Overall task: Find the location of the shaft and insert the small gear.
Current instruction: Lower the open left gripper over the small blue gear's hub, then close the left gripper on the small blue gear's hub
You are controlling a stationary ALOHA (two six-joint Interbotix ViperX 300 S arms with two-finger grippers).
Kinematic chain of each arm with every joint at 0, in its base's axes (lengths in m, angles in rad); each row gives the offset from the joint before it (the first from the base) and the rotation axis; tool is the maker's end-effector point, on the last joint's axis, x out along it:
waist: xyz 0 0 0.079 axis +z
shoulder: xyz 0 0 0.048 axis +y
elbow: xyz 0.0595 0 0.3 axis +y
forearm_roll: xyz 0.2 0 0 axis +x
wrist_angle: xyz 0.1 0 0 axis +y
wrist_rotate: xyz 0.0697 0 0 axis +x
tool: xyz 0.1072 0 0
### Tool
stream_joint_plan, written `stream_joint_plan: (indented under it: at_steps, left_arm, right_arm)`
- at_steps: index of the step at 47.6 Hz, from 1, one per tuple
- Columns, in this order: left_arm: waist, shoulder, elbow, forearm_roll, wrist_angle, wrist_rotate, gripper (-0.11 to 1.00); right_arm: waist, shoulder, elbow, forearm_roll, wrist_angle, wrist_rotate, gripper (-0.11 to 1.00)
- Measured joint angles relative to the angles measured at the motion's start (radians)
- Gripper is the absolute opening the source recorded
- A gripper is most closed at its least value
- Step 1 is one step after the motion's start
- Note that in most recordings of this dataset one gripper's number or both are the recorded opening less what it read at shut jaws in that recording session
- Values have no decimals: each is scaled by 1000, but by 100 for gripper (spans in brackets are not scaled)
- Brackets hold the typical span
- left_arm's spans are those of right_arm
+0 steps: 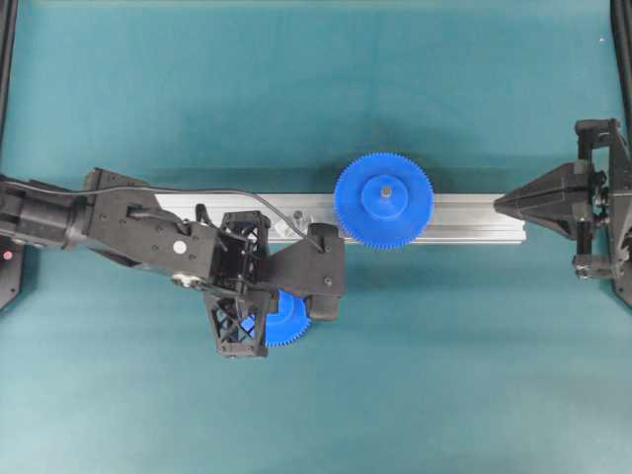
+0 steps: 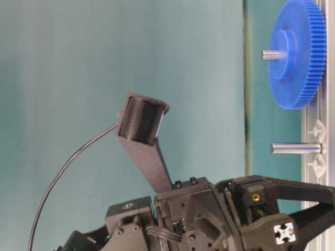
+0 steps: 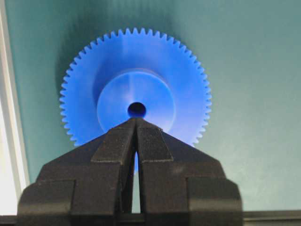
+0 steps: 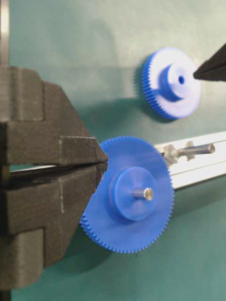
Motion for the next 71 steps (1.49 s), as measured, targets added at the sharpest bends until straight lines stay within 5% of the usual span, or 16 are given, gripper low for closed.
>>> stream_joint_plan:
  at_steps: [37,42,55,71]
  left_arm:
    - [-3,15,-20,0,6,54,6]
    - [-3,15,-20,0,3,54,17]
    - [-5,21,-20,0,0,34,89]
    - [-5,51,-21,0,-2,40,92]
  right_arm:
    - [-2,-18,28,0,-5,0,2]
    - [0,-26,29,0,-5,0,2]
    - [0,-34,32,0,-5,0,2]
    - [-2,-34,32,0,-5,0,2]
